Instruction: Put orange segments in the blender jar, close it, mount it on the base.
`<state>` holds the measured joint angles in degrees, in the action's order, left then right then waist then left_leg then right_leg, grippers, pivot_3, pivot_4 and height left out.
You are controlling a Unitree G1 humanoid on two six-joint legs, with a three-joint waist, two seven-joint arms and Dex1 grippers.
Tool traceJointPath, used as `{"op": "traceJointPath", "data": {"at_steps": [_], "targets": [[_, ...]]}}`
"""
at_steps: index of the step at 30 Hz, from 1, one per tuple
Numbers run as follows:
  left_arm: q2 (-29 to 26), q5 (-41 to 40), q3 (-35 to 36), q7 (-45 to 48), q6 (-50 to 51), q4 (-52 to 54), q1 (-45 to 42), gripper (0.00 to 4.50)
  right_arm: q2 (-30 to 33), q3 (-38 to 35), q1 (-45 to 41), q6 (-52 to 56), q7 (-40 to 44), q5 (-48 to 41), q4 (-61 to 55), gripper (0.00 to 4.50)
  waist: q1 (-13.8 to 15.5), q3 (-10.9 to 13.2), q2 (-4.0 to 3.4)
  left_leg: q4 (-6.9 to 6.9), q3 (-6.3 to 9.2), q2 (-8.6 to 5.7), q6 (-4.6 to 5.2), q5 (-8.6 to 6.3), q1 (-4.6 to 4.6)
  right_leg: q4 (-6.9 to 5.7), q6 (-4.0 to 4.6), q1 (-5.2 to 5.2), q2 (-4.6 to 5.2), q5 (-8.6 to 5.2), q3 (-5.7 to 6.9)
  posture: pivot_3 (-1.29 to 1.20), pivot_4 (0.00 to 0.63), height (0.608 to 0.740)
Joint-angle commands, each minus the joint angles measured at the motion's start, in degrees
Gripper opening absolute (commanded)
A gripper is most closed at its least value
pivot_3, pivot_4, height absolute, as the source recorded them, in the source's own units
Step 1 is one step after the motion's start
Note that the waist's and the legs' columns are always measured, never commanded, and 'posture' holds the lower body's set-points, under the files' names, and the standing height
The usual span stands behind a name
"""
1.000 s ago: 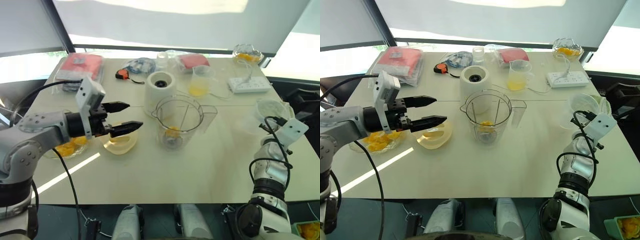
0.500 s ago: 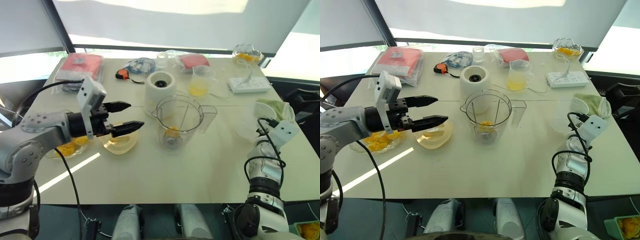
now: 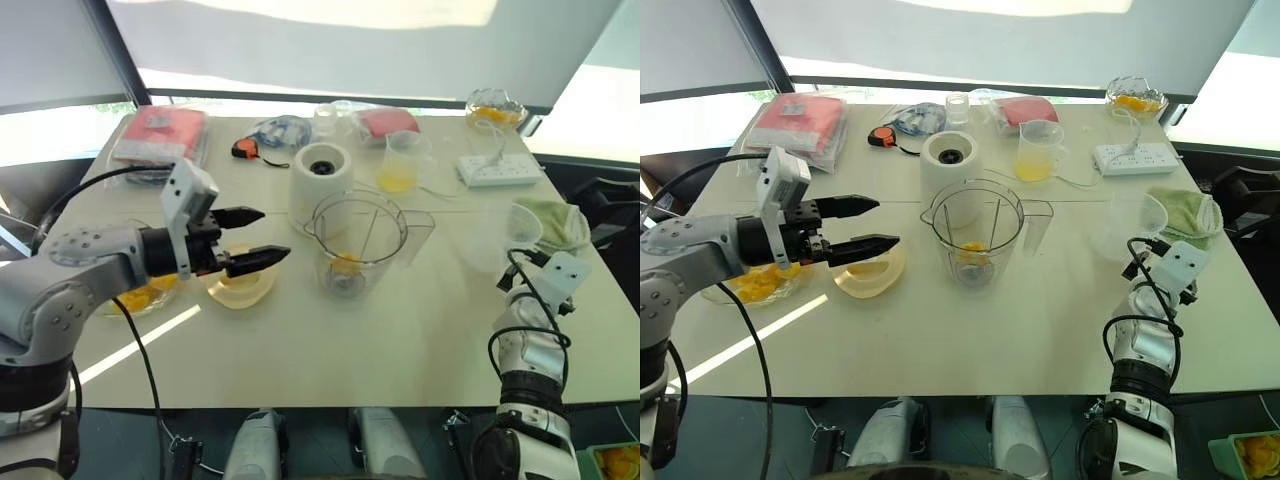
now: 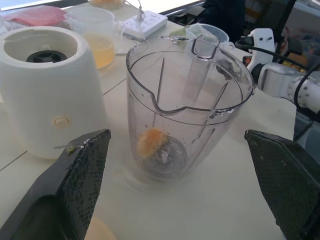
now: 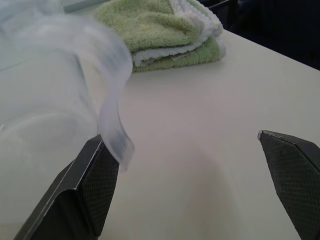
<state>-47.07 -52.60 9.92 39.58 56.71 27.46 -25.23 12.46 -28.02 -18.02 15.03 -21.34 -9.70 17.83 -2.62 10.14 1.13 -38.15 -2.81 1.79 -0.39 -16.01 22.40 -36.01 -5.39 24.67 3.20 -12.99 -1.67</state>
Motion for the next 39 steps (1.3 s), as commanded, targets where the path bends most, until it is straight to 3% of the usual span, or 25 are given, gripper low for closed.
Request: {"op": "traceJointPath", "data": {"at_steps": [1,6,13,19,24,32,39], "targets": [[-0.02,1.09,-0.05,0.46,-1.72,0.21,-0.4,4.5,0.68,0.83,1.19,0.33,0.37,0.99,-4.56,4.45,0.02,0.0,0.0,0.0,0.0,0.0,0.0,0.0,0.0,0.0,0.0,0.0,0.0,0.0,0.0,0.0,0.15,0.74],[-0.97,4.42,-1.59,2.19,-3.24,-0.71,0.31,4.5,1.33,3.02,3.25,2.06,2.91,1.59,-9.0,4.45,0.03,0.0,0.0,0.0,-0.01,0.0,0.0,0.0,0.0,0.01,0.01,0.0,0.0,0.0,0.0,0.0,0.15,0.74],[-5.6,24.17,-14.59,5.25,-14.38,-10.02,-1.09,4.5,2.23,5.98,5.92,5.21,5.69,3.28,-16.06,4.45,0.07,0.01,-0.01,0.01,-0.02,0.0,0.0,0.0,-0.01,0.01,0.03,0.01,-0.01,-0.02,0.01,0.0,0.15,0.74],[-3.97,36.14,-21.42,7.22,-23.64,-20.44,-4.65,4.5,0.65,8.34,17.71,11.52,7.39,4.48,-34.88,4.45,0.6,0.01,0.0,0.06,-0.03,0.02,0.0,-0.01,0.12,0.08,-0.02,0.08,0.02,-0.05,0.09,0.0,0.15,0.74],[-0.63,41.88,-24.33,10.13,-29.37,-30.61,-9.05,4.5,2.98,9.15,29.24,14.0,18.95,-1.76,-52.29,4.45,0.55,0.01,0.01,0.08,-0.08,0.0,0.0,-0.01,0.13,0.09,-0.03,0.12,0.09,-0.06,0.06,0.0,0.15,0.74],[2.41,49.55,-30.21,23.07,-40.38,-50.05,-18.04,4.5,3.12,4.83,41.57,18.38,28.08,-12.2,-66.05,4.45,0.6,-0.01,0.06,0.06,-0.17,0.01,0.0,-0.01,0.11,0.09,-0.01,0.08,0.04,-0.06,0.1,0.0,0.15,0.74],[4.49,55.17,-31.87,28.12,-49.07,-61.1,-21.98,4.5,3.66,11.01,52.14,16.77,36.59,-20.44,-77.0,4.45,1.47,-0.01,0.08,0.08,-0.08,0.06,0.04,-0.04,0.17,0.09,0.2,0.09,0.03,-0.23,0.26,0.0,0.15,0.74]]}}
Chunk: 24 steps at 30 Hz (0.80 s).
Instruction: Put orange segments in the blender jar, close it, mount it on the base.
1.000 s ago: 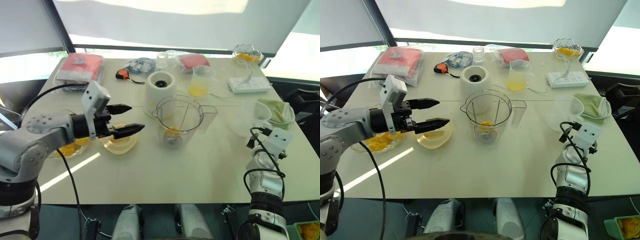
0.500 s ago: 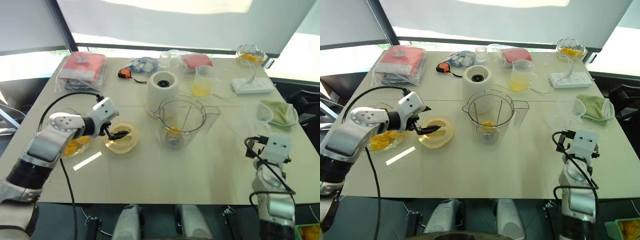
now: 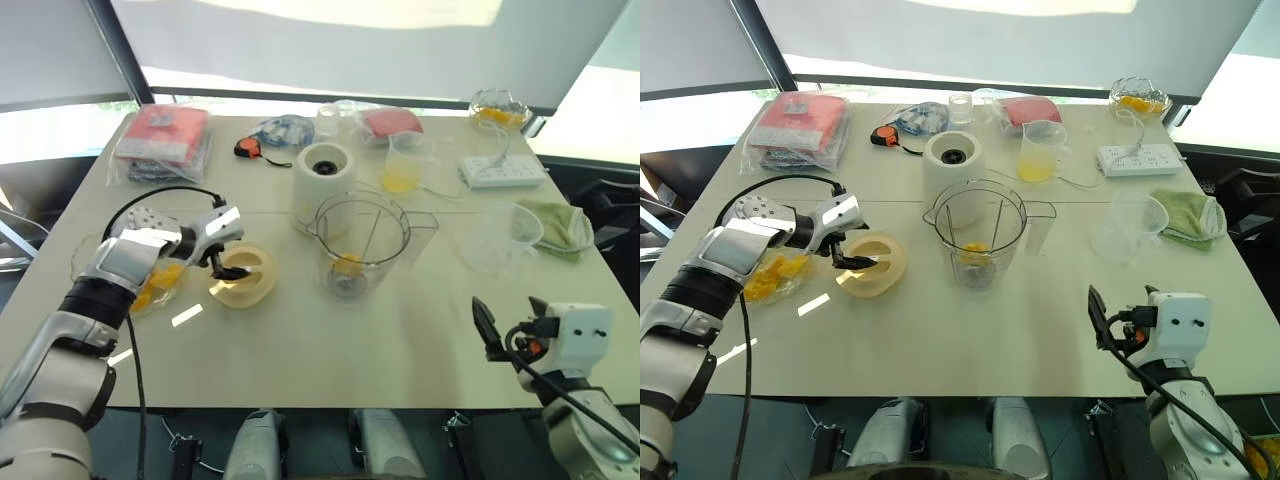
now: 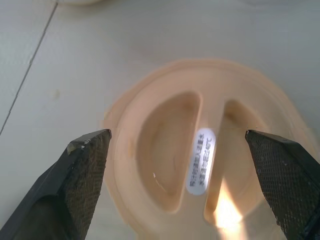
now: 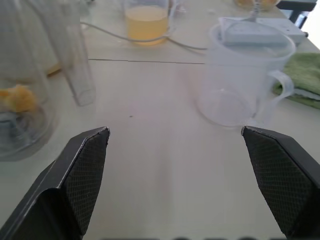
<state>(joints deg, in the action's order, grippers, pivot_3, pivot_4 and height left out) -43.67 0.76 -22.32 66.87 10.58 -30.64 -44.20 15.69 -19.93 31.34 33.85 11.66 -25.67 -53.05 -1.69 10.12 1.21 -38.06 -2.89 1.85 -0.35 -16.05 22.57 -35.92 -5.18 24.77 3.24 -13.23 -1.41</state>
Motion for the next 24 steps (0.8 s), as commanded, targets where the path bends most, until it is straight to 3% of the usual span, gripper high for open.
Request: {"op": "traceJointPath", "data": {"at_steps": [1,13,19,24], "targets": [[1.7,2.35,0.53,0.77,-3.44,-4.63,-3.73,4.5,1.17,4.04,3.66,-2.64,4.23,-5.77,-6.71,4.45,0.76,0.01,0.02,0.0,0.01,0.0,0.0,0.0,0.03,-0.01,0.01,0.02,0.0,-0.01,0.02,0.0,0.15,0.74],[4.75,7.66,0.91,1.03,-9.8,-14.09,-5.99,4.5,26.45,-4.95,6.42,0.51,12.25,-20.42,-6.95,4.45,1.19,-0.03,0.53,-0.14,-0.03,-0.07,0.0,0.0,0.06,0.3,0.0,-0.21,0.25,0.01,0.13,0.0,0.15,0.74],[6.21,9.84,0.26,1.14,-12.99,-14.98,-6.23,4.5,33.46,-5.86,4.44,2.66,15.28,-23.09,-6.95,4.45,1.21,-0.04,0.55,-0.14,0.03,-0.07,0.0,0.0,0.07,0.31,0.0,-0.23,0.21,0.02,0.16,0.0,0.15,0.74],[7.56,11.3,-0.06,1.02,-14.94,-15.62,-6.22,4.5,34.71,-4.67,1.62,4.34,15.37,-23.04,-6.74,4.45,1.27,-0.06,0.59,-0.15,0.03,-0.07,0.0,0.0,0.06,0.31,0.0,-0.25,0.21,0.02,0.16,0.0,0.15,0.74]]}}
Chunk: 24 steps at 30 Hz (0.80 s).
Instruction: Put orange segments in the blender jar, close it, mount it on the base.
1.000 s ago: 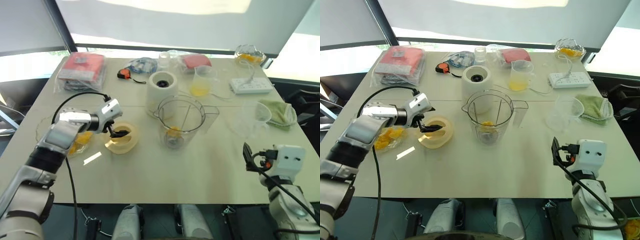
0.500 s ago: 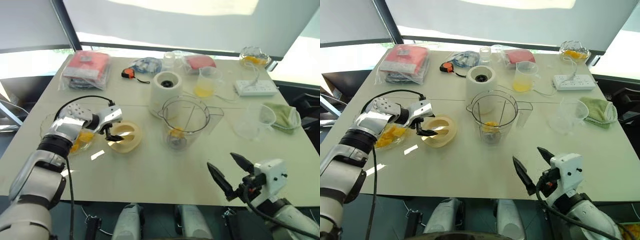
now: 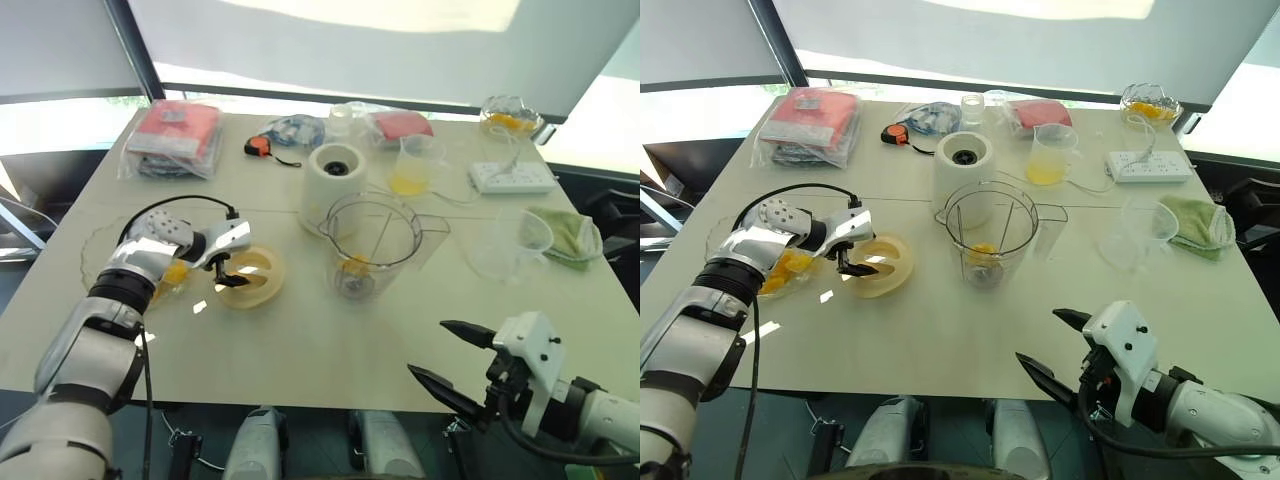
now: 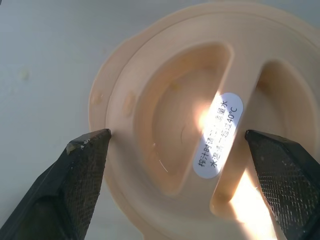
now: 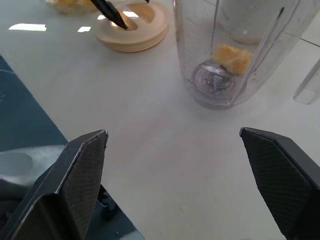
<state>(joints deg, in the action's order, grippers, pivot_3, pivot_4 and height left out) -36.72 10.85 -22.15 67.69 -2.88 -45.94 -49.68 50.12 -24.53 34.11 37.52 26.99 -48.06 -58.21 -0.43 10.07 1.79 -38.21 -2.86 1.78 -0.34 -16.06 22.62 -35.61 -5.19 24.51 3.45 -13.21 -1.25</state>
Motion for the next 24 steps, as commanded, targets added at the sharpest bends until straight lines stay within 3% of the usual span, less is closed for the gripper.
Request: {"op": "traceJointPath", "data": {"at_steps": [1,24], "targets": [[0.78,1.66,-0.48,0.27,-1.9,-0.46,-0.7,4.5,0.24,0.31,-1.66,0.95,-0.01,-0.46,-1.45,4.45,0.03,-0.01,0.01,0.0,0.0,0.0,0.0,0.0,0.0,0.0,0.0,0.0,0.0,0.0,0.0,0.0,0.15,0.74],[2.91,6.18,-0.99,-1.23,-4.66,-4.67,-2.51,4.5,-2.05,7.64,-8.01,3.34,-0.93,5.45,0.84,4.45,0.06,-0.14,0.01,-0.05,0.01,-0.01,0.0,0.0,-0.15,-0.08,0.01,-0.14,0.0,0.01,0.0,0.0,0.15,0.74]]}}
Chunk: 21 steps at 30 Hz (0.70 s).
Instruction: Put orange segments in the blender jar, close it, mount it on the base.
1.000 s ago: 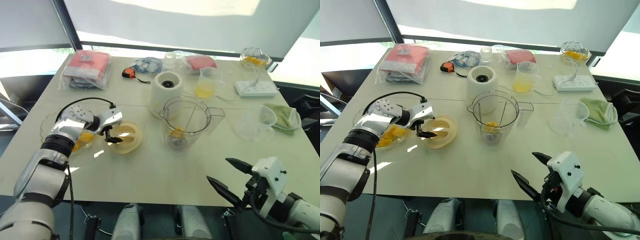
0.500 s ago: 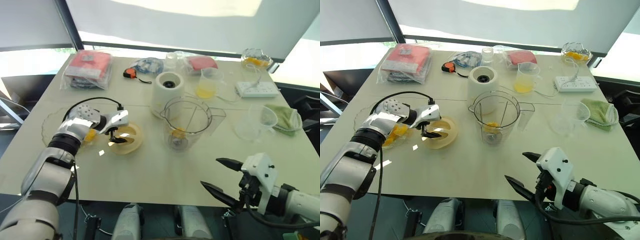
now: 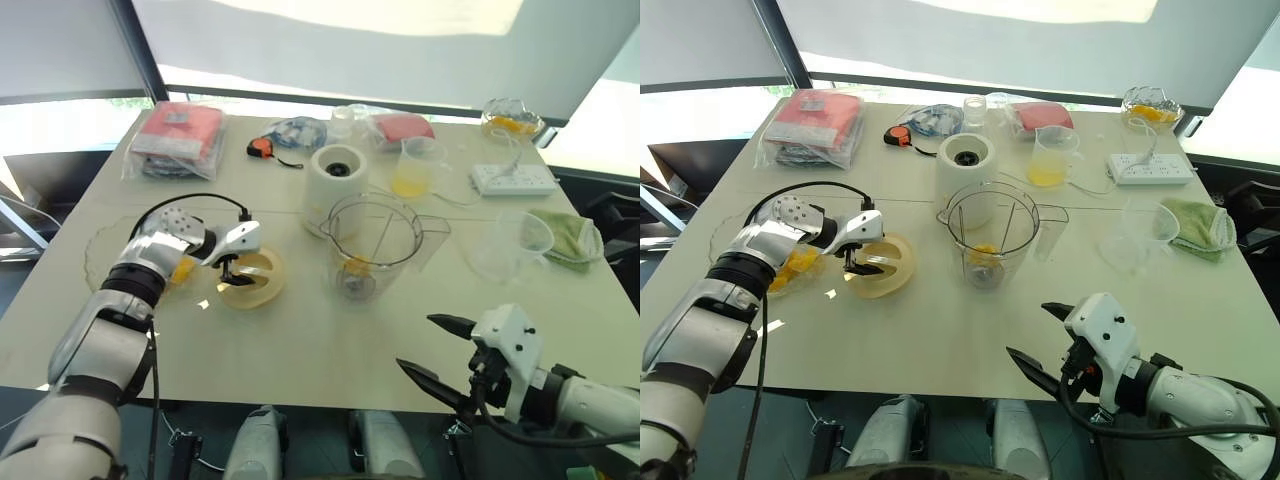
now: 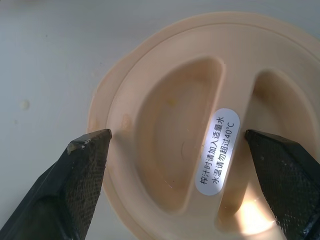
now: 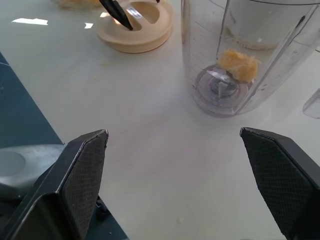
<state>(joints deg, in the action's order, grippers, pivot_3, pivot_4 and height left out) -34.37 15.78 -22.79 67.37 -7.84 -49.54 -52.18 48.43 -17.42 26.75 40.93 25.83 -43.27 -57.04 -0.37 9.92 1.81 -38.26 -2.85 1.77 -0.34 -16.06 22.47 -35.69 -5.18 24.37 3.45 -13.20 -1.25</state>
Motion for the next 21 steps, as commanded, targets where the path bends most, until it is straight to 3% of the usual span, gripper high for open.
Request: {"op": "traceJointPath", "data": {"at_steps": [1,3,4,5,6,7,11,21], "targets": [[0.72,1.24,-0.2,-1.2,0.3,-1.17,-0.05,4.24,-0.45,0.81,-0.89,-0.09,0.21,0.97,-0.21,4.49,0.01,0.0,0.0,0.0,0.0,0.0,0.0,0.0,0.0,0.0,0.0,0.0,0.0,0.0,0.0,0.0,0.15,0.74],[0.94,1.16,-0.01,-1.6,0.1,-1.32,-0.1,3.67,-0.62,1.18,-1.25,-0.06,0.17,1.34,-0.08,4.5,0.15,-0.01,-0.01,0.0,0.0,-0.01,0.0,0.0,0.0,0.0,0.0,0.0,0.0,0.0,0.0,0.0,0.15,0.74],[1.0,1.12,0.07,-1.61,0.12,-1.38,-0.11,3.17,-0.7,1.31,-1.39,-0.03,0.14,1.47,-0.06,4.5,0.23,-0.02,-0.01,0.0,0.01,-0.01,0.0,0.0,0.0,-0.01,0.0,-0.01,0.0,0.0,0.0,0.0,0.15,0.74],[1.05,1.08,0.08,-1.46,-0.02,-1.44,-0.11,3.17,-0.78,1.44,-1.49,0.0,0.08,1.58,-0.02,4.5,0.44,-0.02,-0.01,0.0,0.01,-0.01,0.0,0.0,-0.01,0.0,0.0,-0.02,0.0,0.0,0.01,0.0,0.15,0.74],[1.11,1.08,0.11,-1.37,-0.06,-1.51,-0.12,2.52,-0.89,1.54,-1.58,0.06,0.05,1.72,0.0,4.5,0.71,-0.03,0.03,-0.03,0.0,-0.01,0.0,0.0,-0.03,-0.03,0.01,-0.03,0.0,0.0,0.0,0.0,0.15,0.74],[1.14,1.03,0.13,-1.16,-0.07,-1.57,-0.11,2.61,-0.96,1.61,-1.65,0.13,0.03,1.8,0.0,4.5,0.88,-0.03,0.02,-0.05,0.03,0.0,0.0,0.0,-0.03,-0.05,0.02,-0.03,-0.04,0.01,0.0,0.0,0.15,0.74],[1.17,0.92,0.44,-1.04,0.41,-1.57,-0.18,0.79,-1.28,1.7,-1.96,0.54,0.02,1.85,-0.03,4.5,1.03,-0.05,0.01,-0.05,0.04,0.01,0.0,0.0,-0.03,-0.11,0.02,-0.02,-0.07,0.01,0.01,0.0,0.15,0.74],[0.17,-6.9,5.68,6.64,4.92,9.44,-1.48,0.79,-1.58,2.74,-4.01,1.11,0.79,2.42,1.32,4.5,1.01,0.01,0.11,-0.05,0.06,0.02,0.0,0.0,0.08,-0.13,0.02,0.09,-0.1,0.0,0.01,0.0,0.15,0.74]]}}
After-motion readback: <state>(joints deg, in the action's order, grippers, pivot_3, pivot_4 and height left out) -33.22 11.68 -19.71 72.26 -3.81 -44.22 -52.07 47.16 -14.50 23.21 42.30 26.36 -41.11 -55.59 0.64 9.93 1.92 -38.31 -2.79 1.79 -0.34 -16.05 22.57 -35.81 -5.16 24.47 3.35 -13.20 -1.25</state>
